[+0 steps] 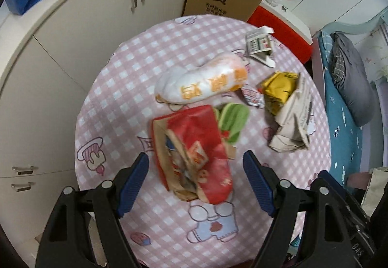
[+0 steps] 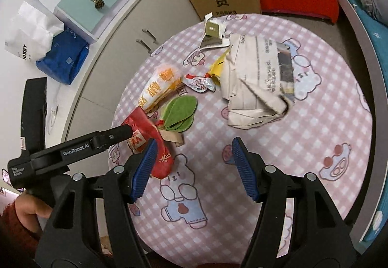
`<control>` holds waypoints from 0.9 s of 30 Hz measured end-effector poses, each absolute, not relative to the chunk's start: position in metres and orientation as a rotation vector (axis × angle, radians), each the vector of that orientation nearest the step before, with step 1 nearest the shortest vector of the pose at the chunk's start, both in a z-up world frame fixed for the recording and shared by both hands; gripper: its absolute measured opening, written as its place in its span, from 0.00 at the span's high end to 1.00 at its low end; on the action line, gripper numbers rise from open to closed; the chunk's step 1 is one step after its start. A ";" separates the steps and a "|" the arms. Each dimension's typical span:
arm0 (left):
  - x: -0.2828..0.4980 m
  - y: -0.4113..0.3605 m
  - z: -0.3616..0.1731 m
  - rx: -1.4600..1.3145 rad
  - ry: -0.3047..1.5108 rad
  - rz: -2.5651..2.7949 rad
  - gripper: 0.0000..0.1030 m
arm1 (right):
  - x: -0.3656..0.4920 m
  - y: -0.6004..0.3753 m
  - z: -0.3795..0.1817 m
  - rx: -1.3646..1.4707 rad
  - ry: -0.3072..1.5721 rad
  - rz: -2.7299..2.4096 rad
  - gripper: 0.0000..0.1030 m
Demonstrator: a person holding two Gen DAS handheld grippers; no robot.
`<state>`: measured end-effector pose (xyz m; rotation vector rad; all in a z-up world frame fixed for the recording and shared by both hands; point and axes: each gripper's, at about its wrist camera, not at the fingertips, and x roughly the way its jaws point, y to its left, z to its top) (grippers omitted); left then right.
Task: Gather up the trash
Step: 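Grasp red packet with left tool while right tool grasps green leaf toy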
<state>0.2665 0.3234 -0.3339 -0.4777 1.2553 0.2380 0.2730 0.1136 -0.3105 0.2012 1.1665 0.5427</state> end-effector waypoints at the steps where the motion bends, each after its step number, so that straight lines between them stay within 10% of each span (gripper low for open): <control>1: 0.267 0.327 -0.339 -0.483 1.261 0.226 0.25 | 0.274 0.116 -0.312 0.202 1.173 0.539 0.39; 9: 0.278 0.347 -0.365 -0.557 1.277 0.157 0.40 | 0.282 0.131 -0.328 0.214 1.217 0.507 0.39; 13: 0.281 0.346 -0.370 -0.577 1.270 0.107 0.78 | 0.290 0.139 -0.334 0.223 1.233 0.500 0.39; 27: 0.270 0.364 -0.333 -0.533 1.164 0.079 0.85 | 0.324 0.196 -0.383 0.290 1.355 0.518 0.39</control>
